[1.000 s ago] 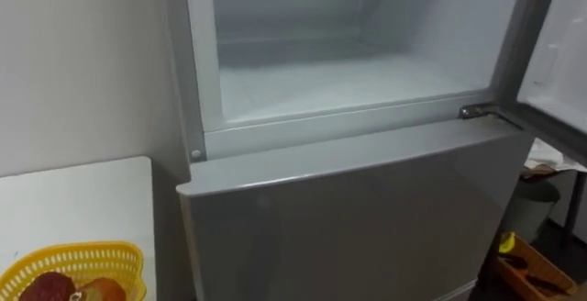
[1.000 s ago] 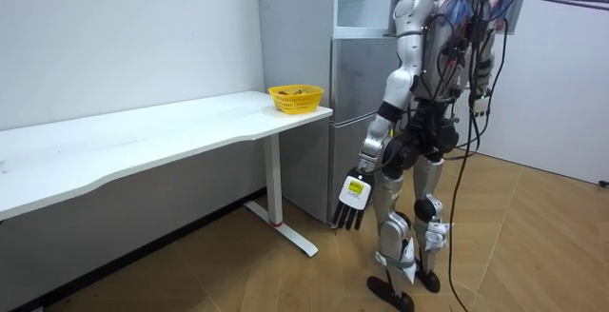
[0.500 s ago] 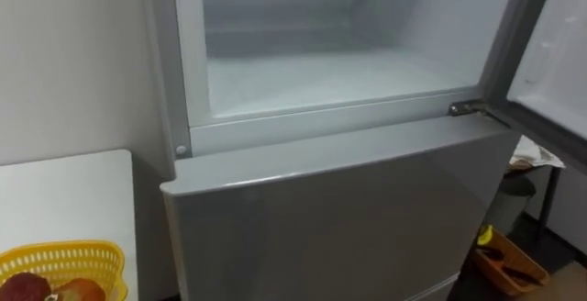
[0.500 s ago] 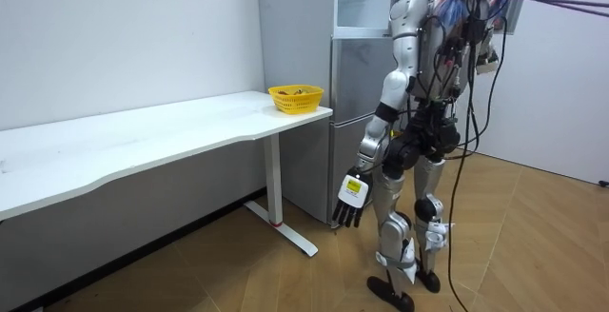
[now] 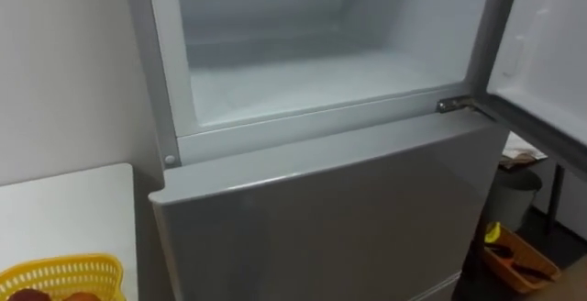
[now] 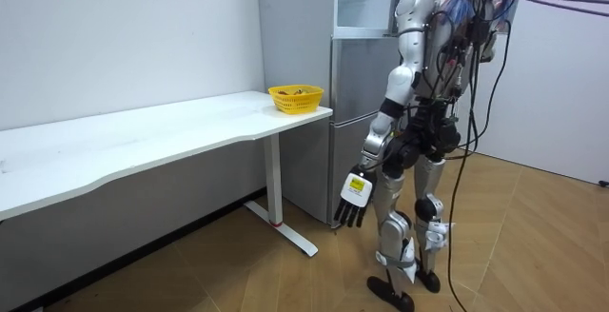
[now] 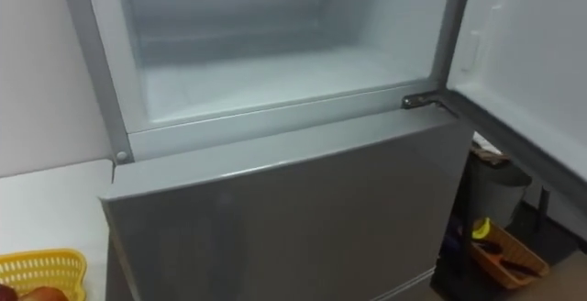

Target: Retrieve from the upper fridge

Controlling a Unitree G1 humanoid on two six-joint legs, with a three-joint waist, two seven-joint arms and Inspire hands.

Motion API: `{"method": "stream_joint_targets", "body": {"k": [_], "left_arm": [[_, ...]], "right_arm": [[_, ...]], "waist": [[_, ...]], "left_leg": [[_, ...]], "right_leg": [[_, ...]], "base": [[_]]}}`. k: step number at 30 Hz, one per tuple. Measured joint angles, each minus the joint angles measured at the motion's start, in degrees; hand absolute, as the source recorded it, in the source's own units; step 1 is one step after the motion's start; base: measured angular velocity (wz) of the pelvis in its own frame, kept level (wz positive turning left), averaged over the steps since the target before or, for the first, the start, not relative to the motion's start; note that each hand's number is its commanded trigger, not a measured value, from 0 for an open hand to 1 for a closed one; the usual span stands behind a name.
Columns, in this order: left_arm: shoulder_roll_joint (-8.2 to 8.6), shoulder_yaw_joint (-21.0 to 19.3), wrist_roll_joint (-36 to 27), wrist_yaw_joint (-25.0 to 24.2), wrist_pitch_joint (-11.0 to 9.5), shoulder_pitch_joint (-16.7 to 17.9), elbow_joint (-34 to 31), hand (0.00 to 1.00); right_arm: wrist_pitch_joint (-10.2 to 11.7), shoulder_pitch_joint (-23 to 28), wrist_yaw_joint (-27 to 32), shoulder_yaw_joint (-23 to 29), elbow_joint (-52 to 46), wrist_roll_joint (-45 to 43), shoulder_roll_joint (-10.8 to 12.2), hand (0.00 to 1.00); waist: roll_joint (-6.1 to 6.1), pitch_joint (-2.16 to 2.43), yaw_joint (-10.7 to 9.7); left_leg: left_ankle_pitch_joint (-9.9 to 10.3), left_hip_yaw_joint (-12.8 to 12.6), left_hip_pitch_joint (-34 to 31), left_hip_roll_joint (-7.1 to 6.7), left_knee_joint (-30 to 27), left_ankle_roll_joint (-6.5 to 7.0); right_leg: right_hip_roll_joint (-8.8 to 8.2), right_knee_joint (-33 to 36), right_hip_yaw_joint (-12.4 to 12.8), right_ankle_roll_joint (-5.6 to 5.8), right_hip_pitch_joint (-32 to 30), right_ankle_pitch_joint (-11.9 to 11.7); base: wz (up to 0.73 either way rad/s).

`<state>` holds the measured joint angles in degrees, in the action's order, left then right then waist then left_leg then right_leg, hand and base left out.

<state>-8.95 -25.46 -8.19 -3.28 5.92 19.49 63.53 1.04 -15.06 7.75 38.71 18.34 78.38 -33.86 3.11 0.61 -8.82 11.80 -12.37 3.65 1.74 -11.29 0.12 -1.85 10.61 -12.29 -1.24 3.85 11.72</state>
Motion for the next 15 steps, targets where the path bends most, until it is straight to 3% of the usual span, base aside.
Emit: {"method": "stream_joint_targets", "body": {"k": [4,7,15], "left_arm": [[0.00,1.6,0.2,0.0,-0.2,0.0,0.7,0.00],[-0.02,2.1,0.4,-0.2,-0.1,0.7,0.7,0.00],[-0.86,3.8,0.4,-1.3,-0.1,1.0,1.5,0.00]], "right_arm": [[-2.7,0.7,-7.8,-4.4,-4.4,-3.0,0.0,0.00],[-3.0,1.7,-13.0,-4.5,-6.4,-6.2,0.1,0.00],[-4.8,3.9,-21.0,-7.5,-10.5,-9.2,0.2,0.00]], "waist": [[1.00,-0.13,1.3],[1.71,-0.12,2.6],[2.49,0.03,3.0]], "left_leg": [[0.0,0.1,-0.1,0.13,-0.1,-0.06],[0.0,0.1,0.0,0.44,-0.1,-0.08],[0.0,0.5,0.0,0.55,-0.4,-0.09]], "right_leg": [[0.07,0.0,0.1,-0.03,-0.1,0.0],[0.07,0.1,0.1,-0.05,0.0,-0.1],[0.08,0.1,-0.5,-0.17,0.1,-0.3]], "base": [[0.00],[-0.01],[-0.01]]}}
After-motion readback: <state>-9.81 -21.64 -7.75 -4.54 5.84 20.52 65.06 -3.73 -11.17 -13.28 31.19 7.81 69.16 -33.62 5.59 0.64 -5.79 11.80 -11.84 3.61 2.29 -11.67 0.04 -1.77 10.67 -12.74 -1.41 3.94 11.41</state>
